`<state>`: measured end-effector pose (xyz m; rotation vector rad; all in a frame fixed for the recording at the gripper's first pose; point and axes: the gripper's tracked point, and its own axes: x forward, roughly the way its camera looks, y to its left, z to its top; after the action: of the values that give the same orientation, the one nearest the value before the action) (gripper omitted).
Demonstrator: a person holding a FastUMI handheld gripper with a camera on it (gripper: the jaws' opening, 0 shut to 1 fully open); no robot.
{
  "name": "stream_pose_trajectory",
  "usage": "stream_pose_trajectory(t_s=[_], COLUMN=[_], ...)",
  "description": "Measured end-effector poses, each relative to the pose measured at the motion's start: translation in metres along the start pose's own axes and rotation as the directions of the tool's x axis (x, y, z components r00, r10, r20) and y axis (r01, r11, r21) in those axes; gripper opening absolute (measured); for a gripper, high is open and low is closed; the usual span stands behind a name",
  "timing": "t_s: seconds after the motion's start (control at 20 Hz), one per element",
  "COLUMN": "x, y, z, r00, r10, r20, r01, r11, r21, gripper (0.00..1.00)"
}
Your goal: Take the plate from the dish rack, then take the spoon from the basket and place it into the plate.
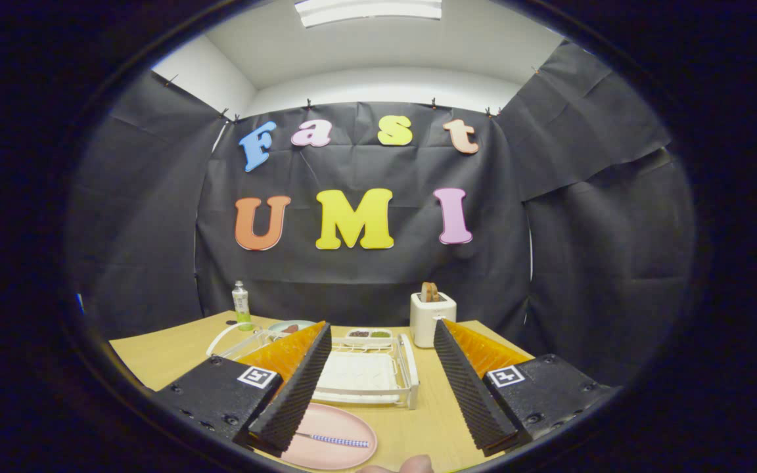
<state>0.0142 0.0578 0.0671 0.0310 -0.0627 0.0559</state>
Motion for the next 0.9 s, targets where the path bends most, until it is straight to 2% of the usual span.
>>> stream_pose_trajectory(t_s=[0.3, 0.4, 0.55, 0.9], x=[-0.037, -0.040, -0.043, -0.046], y=[-0.019, -0.022, -0.016, -0.025], z=[-0.003, -0.004, -0.010, -0.019], r00=[0.998, 0.997, 0.998, 0.998], r10=[-0.038, -0.048, -0.028, -0.044], r20=[0.047, 0.054, 0.052, 0.039], r01=[0.039, 0.051, 0.030, 0.045], r11=[0.999, 0.997, 0.999, 0.999], r21=[-0.031, -0.059, -0.037, -0.018], gripper=[1.00, 1.00, 1.00, 1.00])
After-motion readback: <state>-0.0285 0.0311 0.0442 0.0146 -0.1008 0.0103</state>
